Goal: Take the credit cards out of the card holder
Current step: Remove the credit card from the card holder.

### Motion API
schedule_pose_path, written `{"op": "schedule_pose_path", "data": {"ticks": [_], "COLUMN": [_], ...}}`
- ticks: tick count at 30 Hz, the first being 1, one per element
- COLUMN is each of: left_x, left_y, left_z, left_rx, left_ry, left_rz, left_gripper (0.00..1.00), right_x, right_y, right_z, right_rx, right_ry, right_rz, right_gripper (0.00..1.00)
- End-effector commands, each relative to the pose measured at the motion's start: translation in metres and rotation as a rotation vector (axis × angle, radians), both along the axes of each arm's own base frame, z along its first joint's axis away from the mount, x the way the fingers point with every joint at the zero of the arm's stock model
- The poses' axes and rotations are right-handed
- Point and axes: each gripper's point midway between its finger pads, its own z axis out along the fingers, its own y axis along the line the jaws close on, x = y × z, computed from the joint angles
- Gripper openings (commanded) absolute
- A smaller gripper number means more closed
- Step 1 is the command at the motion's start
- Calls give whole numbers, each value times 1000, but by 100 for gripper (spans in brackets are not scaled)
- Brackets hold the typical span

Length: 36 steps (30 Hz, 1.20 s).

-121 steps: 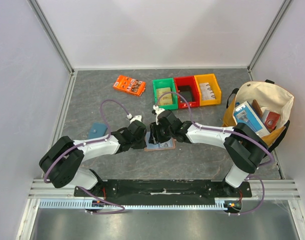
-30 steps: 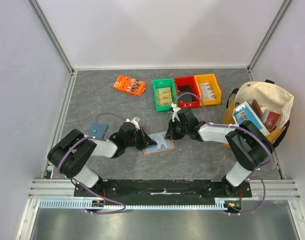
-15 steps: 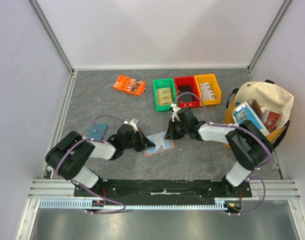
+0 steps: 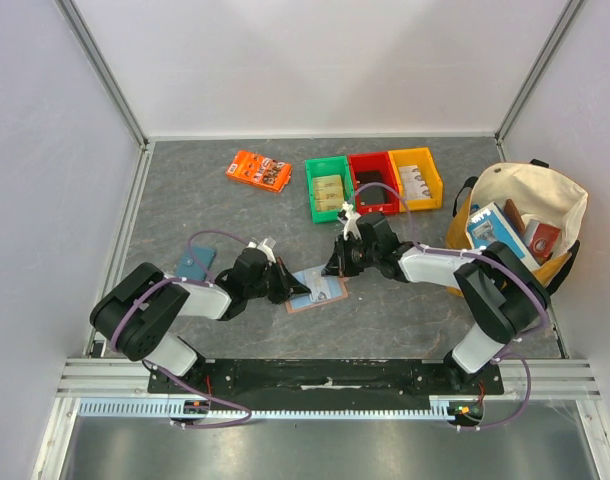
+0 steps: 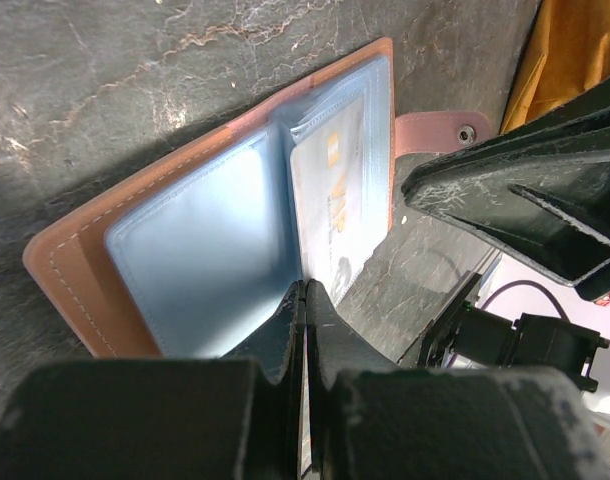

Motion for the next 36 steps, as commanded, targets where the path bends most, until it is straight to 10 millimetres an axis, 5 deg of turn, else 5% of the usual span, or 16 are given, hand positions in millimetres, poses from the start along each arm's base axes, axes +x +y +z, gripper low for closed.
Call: {"op": "schedule_pose_path", "data": {"ticks": [1,13,36], "left_x": [3,1,-10], "left_y": [-2,2,22], "left_z": [5,0,-10], "left_rx": [-7,-4,-2], "left_ry": [-3,29,79], "left_rz": [2,33,95], "left_gripper": [2,2,2], "right_x": [-3,-17,-25], "right_y": [6,-28,-56], "right_z": [-8,-63,-93], "right_rx": [48,-104,-195], "right_ry": [38,131,211], "right_rz": [9,-64,-126], "right_gripper": [7,2,0]}}
